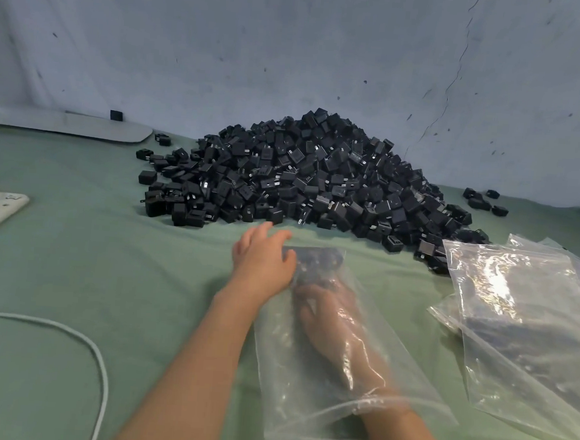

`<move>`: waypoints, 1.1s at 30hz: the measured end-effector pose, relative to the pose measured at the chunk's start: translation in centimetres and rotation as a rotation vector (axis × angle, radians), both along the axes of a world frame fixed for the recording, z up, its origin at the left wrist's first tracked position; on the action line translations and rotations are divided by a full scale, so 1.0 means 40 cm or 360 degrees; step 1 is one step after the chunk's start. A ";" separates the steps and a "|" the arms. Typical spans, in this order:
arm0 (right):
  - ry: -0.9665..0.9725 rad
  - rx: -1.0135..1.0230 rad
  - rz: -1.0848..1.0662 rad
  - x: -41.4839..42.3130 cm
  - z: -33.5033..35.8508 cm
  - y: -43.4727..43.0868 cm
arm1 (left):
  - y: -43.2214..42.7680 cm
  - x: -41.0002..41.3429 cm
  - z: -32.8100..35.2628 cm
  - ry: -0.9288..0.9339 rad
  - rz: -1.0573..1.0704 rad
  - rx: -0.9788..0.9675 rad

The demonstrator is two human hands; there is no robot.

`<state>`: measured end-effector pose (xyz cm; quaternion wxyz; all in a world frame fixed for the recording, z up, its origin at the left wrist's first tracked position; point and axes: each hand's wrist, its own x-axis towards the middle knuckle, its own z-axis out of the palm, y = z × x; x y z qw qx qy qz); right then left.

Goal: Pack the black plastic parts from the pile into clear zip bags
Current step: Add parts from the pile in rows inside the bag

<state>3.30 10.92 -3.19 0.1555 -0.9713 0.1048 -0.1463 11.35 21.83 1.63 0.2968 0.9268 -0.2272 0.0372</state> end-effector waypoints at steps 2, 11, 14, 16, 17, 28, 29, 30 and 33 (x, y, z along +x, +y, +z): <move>0.0053 -0.0003 -0.0052 0.013 -0.015 -0.013 | -0.008 0.042 -0.055 0.0145 0.0161 -0.0036; -0.0097 0.0451 0.0041 0.047 -0.068 0.015 | -0.027 0.071 -0.130 0.0195 0.0235 -0.0153; -0.0108 0.0394 -0.0025 0.045 -0.077 0.014 | -0.025 0.069 -0.130 0.0205 0.0249 -0.0151; -0.0121 0.0475 -0.0045 0.044 -0.081 0.014 | -0.024 0.068 -0.128 0.0211 0.0248 -0.0160; -0.0119 0.0418 -0.0058 0.042 -0.079 0.012 | -0.024 0.068 -0.128 0.0211 0.0245 -0.0166; -0.0136 0.0040 -0.0113 0.037 -0.068 -0.005 | -0.022 0.067 -0.126 0.0220 0.0241 -0.0193; -0.0140 0.0020 -0.0119 0.039 -0.072 -0.005 | -0.022 0.067 -0.126 0.0221 0.0241 -0.0199; -0.0150 0.0008 -0.0116 0.039 -0.076 -0.006 | -0.022 0.067 -0.126 0.0223 0.0240 -0.0203; -0.0168 0.0022 -0.0083 0.040 -0.082 -0.009 | -0.022 0.068 -0.126 0.0228 0.0240 -0.0203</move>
